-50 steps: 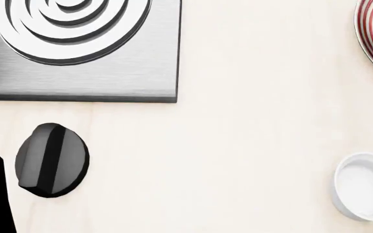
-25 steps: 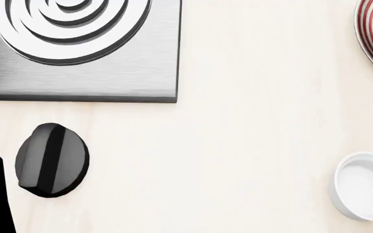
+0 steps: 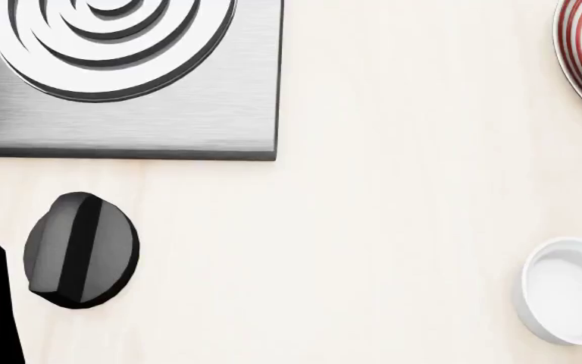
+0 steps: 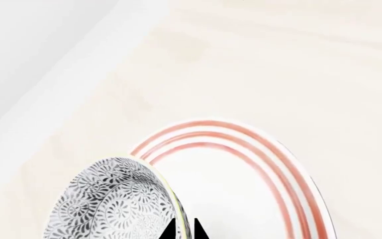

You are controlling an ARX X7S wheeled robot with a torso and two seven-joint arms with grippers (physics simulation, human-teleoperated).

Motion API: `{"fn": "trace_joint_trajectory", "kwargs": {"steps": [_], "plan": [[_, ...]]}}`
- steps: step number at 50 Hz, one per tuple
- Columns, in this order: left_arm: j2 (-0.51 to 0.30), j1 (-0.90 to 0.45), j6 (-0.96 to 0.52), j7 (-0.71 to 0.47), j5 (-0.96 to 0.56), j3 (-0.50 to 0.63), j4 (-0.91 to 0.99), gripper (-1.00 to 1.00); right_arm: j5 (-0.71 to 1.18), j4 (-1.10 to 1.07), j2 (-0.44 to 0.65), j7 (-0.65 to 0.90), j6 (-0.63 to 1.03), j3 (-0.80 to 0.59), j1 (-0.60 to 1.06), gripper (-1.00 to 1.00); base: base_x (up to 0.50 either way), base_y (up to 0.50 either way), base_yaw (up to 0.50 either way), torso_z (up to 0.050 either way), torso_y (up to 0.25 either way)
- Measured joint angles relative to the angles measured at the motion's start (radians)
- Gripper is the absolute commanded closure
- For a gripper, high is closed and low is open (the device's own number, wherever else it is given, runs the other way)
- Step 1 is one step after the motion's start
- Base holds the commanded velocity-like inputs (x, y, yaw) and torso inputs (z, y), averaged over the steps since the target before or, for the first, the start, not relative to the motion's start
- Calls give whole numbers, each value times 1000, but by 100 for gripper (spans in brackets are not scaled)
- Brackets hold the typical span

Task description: Pick the akita bowl next to the ramekin and place it on the plate.

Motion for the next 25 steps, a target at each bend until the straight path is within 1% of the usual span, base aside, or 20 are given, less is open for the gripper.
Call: {"fn": "trace_joint_trajectory", "kwargs": {"steps": [25], "plan": [[0,8,11,4,6,0,-11,-100,-44,62,-19,-29,-34,-23,14,100,0,0,0,0,0]]}}
